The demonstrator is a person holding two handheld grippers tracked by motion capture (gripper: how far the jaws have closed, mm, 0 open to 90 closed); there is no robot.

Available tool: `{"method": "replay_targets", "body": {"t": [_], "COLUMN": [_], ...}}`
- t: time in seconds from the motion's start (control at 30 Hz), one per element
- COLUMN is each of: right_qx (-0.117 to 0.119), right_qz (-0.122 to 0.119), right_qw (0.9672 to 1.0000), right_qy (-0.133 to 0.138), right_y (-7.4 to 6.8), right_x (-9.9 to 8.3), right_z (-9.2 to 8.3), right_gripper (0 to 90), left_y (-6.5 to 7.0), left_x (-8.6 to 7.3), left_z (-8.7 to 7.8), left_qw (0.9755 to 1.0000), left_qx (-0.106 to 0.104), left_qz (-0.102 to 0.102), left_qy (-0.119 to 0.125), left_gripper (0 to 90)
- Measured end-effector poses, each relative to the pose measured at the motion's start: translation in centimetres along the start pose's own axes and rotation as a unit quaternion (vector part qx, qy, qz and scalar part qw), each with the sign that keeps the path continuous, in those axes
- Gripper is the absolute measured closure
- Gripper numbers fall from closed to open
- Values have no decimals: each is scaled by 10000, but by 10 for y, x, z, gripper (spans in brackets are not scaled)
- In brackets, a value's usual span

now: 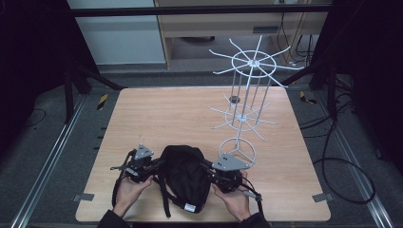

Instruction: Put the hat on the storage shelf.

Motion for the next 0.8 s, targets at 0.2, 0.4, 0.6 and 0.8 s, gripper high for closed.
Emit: {"method": "replay_targets", "body": {"t": [0.2,0.4,0.6,0.8], "right_qx": [382,671,534,181], "right_qz": [-489,-595,-631,-752], "right_qw": [9981,9957,9958,9956], "right_qy": [31,-211,-384,-538], "right_y": [-23,-40,-38,-36], "right_x": [0,-12,-17,-21], "right_z": [6,19,20,22], "right_gripper": [828,806,794,834], "left_y": [-5,-7,-13,-21], "left_x": [-4,-5,-7,-9], "left_z": [16,22,12,-9], "left_qw": [9998,9994,9986,9978], "left_qx": [11,-36,-241,-288], "left_qz": [-184,-321,-462,-596], "left_qy": [-124,-140,-135,-52], "left_gripper": [775,745,600,627]}}
Point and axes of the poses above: each handheld gripper's, and its own axes: z roughly forward along the jaws, x roughly out of its top, y roughly to its right, the point moved 7 cm from there along z, roughly forward along the jaws, and after that the axes turned 1 degree about -y, right-handed, at the moved point
